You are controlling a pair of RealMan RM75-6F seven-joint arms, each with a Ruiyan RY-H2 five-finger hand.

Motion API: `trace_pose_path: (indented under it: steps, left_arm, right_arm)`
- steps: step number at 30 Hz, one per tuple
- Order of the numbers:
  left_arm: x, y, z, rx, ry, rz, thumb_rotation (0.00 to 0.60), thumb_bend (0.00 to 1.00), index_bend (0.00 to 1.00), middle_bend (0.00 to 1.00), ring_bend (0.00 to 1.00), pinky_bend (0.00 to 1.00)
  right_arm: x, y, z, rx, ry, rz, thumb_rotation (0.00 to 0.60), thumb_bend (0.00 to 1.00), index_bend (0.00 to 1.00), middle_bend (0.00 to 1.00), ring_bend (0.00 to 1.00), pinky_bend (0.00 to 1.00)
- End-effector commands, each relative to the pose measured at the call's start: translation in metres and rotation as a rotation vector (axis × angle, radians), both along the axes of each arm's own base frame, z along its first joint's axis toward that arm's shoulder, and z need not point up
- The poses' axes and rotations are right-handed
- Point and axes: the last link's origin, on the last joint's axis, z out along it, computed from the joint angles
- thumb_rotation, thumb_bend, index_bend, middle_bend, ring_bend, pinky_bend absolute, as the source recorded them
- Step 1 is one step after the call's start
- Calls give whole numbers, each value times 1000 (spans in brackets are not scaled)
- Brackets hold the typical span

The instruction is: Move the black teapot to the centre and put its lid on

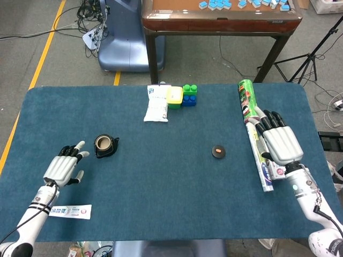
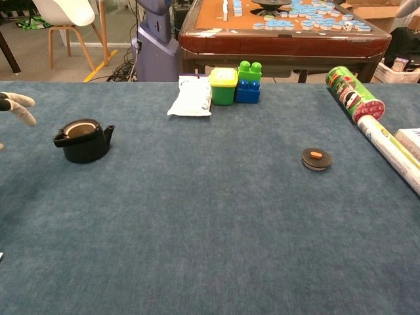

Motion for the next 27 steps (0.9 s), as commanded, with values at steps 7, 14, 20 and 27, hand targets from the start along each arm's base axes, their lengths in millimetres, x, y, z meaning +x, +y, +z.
trace_pose_path:
  steps: [7,14,20,27]
  left_arm:
    - [28,18,-11,0,-14,-11,600,453,160,0,0,0]
    - [33,27,-27,-6,-23,1,600,453,251,0,0,0]
    - [39,34,-45,-28,-30,10,600,453,235,0,0,0]
    - [44,39,-57,-33,-28,26,600,453,173,0,0,0]
  right_arm:
    - [-3,-18,7,8,-8,-8,600,538,159,0,0,0]
    - [-6,-27,11,15,-12,-3,600,538,159,0,0,0]
    - [-7,-34,11,26,-15,0,600,538,159,0,0,0]
    - [-10,-40,13,36,-15,2,600,539,159,0,0,0]
